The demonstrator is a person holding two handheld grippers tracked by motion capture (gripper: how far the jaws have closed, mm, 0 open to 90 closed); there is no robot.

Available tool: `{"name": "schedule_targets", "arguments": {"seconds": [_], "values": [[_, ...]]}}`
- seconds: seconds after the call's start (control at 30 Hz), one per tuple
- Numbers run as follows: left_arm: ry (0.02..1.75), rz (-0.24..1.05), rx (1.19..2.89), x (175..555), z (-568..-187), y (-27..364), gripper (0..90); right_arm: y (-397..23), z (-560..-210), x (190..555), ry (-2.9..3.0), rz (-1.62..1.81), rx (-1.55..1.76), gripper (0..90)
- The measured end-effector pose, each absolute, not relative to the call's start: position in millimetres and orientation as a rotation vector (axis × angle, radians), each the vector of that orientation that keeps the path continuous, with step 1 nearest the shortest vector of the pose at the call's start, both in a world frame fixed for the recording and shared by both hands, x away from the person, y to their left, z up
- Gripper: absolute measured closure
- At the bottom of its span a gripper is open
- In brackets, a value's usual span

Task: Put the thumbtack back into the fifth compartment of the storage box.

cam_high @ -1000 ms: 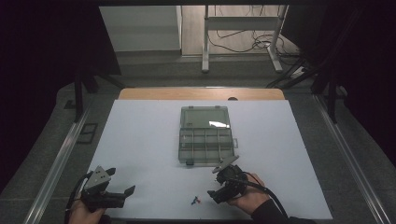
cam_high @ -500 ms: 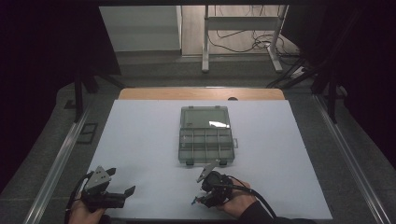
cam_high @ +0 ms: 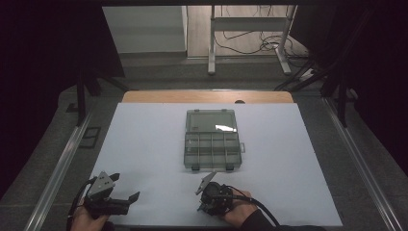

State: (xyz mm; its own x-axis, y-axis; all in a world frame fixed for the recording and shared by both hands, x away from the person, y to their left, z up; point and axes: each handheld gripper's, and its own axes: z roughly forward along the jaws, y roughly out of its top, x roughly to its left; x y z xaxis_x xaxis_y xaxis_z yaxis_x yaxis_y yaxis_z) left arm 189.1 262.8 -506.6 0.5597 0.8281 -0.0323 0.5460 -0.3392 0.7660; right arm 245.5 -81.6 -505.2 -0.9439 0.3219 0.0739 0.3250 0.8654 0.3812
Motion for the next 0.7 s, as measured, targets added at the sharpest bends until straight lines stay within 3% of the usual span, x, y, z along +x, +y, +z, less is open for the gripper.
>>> {"name": "schedule_targets", "arguments": {"seconds": [0.2, 0.7], "values": [[1.1, 0.474, 2.036, 189.1, -506.6, 262.5, 2.9, -80.0, -506.6, 244.0, -3.062, -0.617, -0.507, 81.9], [1.098, 0.476, 2.044, 189.2, -506.7, 262.0, 2.9, -85.2, -501.2, 248.2, -3.061, -0.654, -0.542, 83.0]]}}
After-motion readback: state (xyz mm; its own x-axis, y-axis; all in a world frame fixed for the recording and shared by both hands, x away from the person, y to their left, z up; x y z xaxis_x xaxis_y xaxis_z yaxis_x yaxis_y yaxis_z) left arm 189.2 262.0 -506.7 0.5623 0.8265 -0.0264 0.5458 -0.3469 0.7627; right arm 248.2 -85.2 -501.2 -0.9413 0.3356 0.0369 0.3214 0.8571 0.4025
